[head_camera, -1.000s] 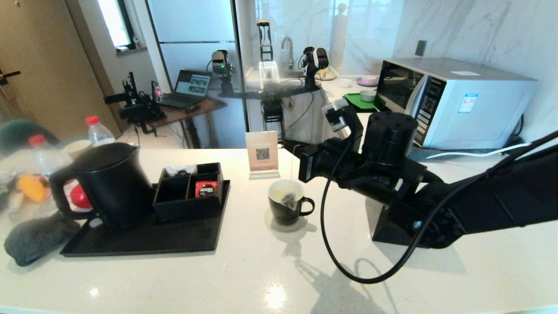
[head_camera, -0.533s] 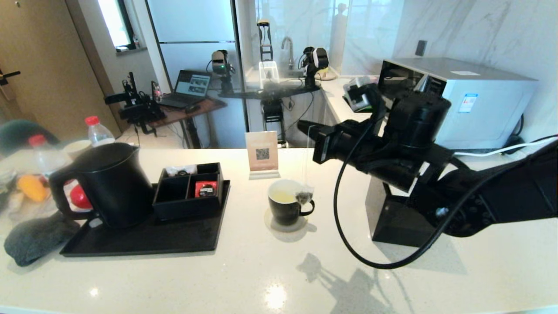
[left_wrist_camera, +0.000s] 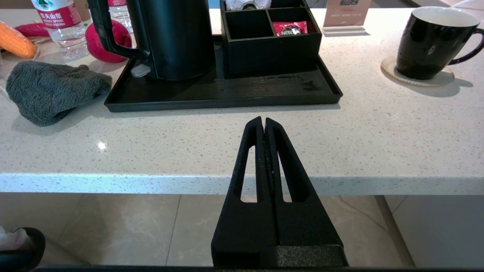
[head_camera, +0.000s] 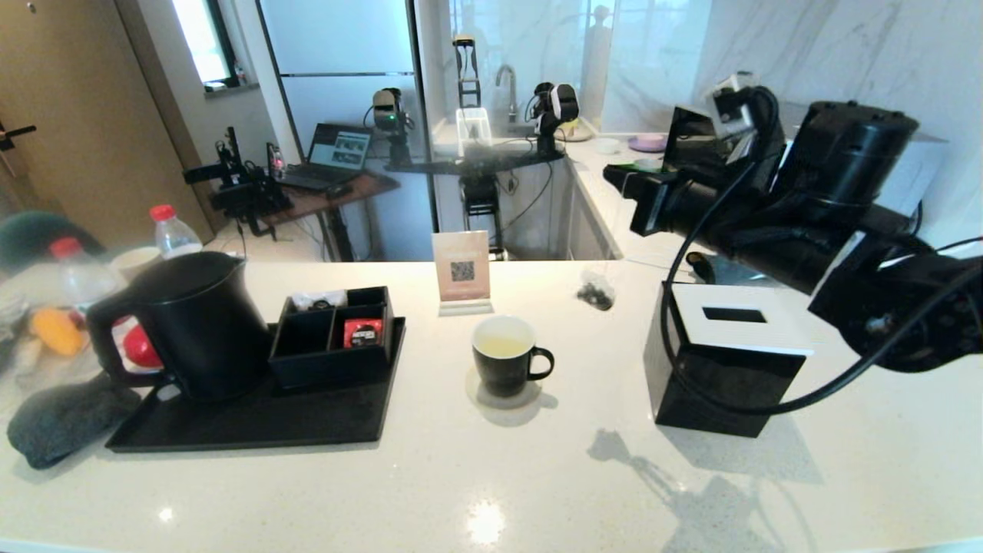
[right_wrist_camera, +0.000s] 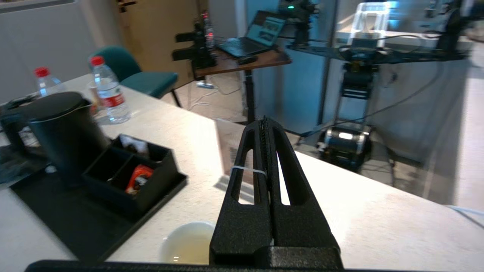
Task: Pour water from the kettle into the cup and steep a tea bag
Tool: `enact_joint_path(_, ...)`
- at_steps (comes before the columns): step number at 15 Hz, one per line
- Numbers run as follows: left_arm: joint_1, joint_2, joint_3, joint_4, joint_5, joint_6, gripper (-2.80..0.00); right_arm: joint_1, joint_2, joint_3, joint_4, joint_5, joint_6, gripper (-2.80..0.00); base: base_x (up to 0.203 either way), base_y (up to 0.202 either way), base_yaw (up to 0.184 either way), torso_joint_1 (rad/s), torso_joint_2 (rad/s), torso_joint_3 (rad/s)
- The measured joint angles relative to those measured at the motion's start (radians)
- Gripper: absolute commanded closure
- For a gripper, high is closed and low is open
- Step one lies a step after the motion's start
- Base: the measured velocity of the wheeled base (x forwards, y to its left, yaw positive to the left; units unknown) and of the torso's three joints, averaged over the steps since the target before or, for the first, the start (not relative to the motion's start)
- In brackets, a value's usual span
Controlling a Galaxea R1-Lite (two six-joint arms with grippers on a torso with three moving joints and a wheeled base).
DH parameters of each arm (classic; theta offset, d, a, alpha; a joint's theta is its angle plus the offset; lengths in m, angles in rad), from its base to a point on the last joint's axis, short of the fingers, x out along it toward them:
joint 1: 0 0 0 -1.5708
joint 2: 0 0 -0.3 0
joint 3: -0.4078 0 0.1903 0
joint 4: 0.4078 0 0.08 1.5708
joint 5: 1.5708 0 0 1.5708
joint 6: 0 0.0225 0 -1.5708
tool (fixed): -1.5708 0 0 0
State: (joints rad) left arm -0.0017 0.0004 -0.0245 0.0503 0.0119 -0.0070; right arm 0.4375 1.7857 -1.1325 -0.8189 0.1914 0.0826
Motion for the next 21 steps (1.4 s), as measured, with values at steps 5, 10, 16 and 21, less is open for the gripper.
enact_joint_path(5, 0.000, 0.000, 0.000, 0.000, 0.000, 0.000, 0.00, -0.094, -0.056, -0.002, 0.040, 0.002, 0.000, 0.00, 0.000, 0.000, 0.000, 0.000, 0.00, 0.000)
enact_joint_path(10, 0.000, 0.000, 0.000, 0.000, 0.000, 0.001, 0.00, -0.188, -0.083, 0.006, 0.053, 0.002, 0.001, 0.00, 0.000, 0.000, 0.000, 0.000, 0.00, 0.000)
enact_joint_path(16, 0.000, 0.000, 0.000, 0.000, 0.000, 0.002, 0.00, -0.254, -0.093, 0.062, 0.046, 0.002, 0.001, 0.00, 0.000, 0.000, 0.000, 0.000, 0.00, 0.000)
enact_joint_path(21, 0.000, 0.000, 0.000, 0.000, 0.000, 0.000, 0.00, -0.277, -0.106, 0.202, -0.030, 0.001, -0.008, 0.00, 0.000, 0.000, 0.000, 0.000, 0.00, 0.000)
